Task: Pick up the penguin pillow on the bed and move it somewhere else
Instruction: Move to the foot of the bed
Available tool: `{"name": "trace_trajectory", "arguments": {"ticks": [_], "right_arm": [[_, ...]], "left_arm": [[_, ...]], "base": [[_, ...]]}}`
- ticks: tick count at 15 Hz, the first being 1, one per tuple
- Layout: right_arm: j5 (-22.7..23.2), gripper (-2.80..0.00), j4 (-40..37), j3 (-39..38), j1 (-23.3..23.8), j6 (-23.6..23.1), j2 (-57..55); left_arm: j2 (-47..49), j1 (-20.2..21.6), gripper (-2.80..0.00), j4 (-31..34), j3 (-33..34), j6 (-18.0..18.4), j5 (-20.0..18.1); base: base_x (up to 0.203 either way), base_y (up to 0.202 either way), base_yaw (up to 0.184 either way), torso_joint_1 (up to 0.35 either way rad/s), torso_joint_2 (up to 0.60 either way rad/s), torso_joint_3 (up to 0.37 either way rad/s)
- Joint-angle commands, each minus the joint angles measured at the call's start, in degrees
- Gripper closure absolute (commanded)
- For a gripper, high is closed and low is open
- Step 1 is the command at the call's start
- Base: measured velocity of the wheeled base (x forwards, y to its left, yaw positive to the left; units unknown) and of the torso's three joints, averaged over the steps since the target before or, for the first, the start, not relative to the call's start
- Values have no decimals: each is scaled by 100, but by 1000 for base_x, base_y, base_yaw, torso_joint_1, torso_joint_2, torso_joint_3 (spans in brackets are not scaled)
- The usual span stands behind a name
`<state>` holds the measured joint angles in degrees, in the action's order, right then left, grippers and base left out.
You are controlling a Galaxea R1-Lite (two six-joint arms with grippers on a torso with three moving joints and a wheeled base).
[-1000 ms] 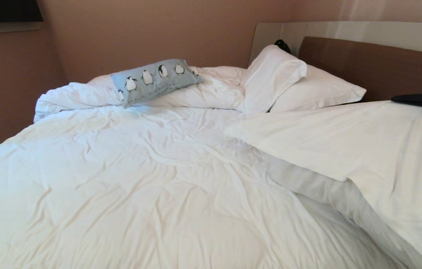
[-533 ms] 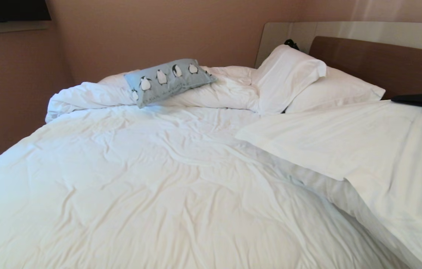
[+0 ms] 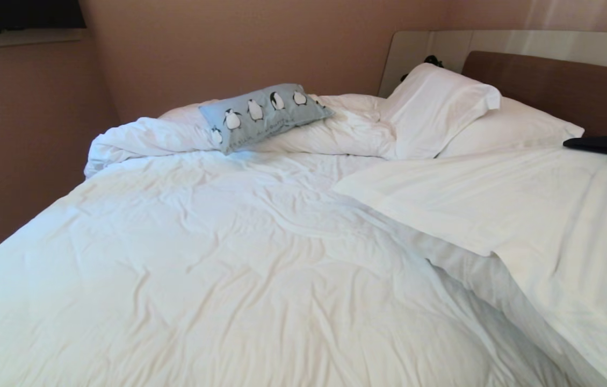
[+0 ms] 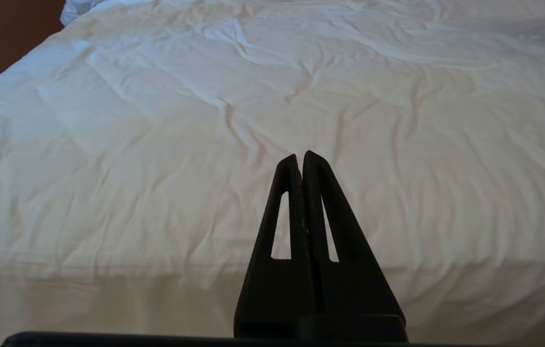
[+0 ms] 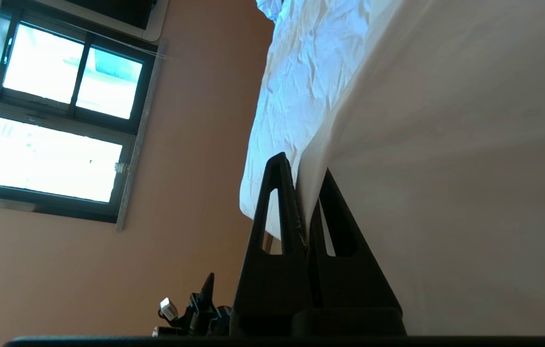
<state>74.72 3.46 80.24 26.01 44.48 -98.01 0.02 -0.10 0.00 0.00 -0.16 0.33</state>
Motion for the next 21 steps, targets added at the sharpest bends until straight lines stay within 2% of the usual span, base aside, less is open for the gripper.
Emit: {"name": "trace_trajectory", "arguments": {"ticks": [1,21], "right_arm": [[43,0,5,9,0,25,-7],[34,0,5,9,18,16,-7]], "left_arm": [[-2,1,0,0,0,-2,3],[-2,1,0,0,0,-2,3]], "base": [[0,198,-3,1,2,4],[0,195,0,2,2,1]]}}
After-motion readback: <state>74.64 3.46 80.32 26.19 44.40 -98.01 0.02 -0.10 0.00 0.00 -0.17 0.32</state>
